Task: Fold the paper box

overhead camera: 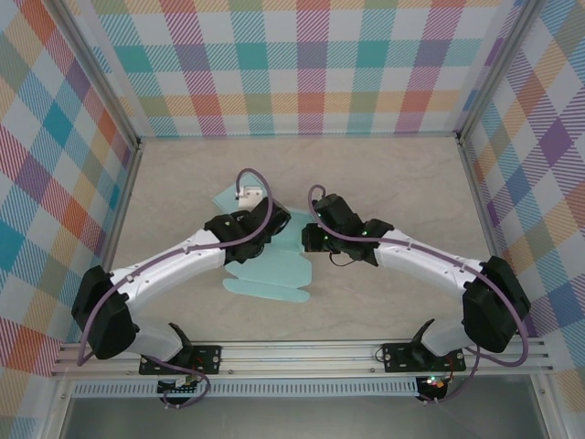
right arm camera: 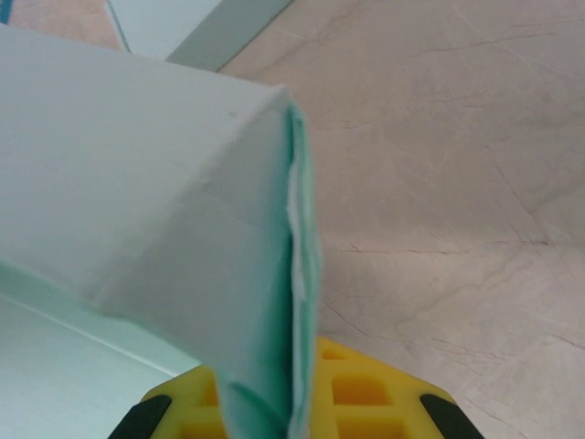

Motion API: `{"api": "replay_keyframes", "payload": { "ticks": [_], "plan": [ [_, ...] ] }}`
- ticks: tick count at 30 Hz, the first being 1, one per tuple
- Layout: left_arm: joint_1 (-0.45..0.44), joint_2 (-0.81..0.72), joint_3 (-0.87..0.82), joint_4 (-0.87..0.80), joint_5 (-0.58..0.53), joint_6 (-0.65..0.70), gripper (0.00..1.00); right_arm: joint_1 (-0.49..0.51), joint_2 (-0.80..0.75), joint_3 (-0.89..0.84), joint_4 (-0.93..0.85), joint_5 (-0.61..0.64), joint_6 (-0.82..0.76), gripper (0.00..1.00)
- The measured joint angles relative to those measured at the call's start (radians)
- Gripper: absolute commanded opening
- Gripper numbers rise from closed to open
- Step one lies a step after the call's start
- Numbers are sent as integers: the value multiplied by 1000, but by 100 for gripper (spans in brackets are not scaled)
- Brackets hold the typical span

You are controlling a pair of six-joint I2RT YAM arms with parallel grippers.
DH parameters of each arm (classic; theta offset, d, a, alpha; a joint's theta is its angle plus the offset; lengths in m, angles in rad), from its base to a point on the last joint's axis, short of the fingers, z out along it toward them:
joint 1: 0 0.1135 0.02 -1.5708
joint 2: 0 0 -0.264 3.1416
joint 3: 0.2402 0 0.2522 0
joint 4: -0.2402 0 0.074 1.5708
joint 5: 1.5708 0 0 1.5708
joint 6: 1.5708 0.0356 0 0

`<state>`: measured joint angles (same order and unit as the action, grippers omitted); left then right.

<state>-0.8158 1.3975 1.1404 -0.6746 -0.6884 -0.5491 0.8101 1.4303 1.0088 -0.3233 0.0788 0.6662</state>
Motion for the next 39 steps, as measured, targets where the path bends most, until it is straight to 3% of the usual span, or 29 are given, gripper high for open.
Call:
{"api": "replay_keyframes", "payload": {
  "ticks": [8, 17, 20, 27, 39],
  "plan": [
    [16, -70, -34, -2, 163, -56, 43, -14, 15, 36, -102, 18, -1, 0],
    [12, -197, -57, -3, 264, -90, 88, -75, 52, 50, -274, 28, -53, 0],
    [11, -273, -57, 0, 278, -103, 98, -95, 106, 68, -353, 31, -87, 0],
    [11, -383, -93, -4, 208, -114, 100, -98, 274, 164, -506, 32, -187, 0],
    [11, -388, -108, -8, 83, -91, 100, -97, 554, 473, -724, 101, -284, 3]
  ]
}}
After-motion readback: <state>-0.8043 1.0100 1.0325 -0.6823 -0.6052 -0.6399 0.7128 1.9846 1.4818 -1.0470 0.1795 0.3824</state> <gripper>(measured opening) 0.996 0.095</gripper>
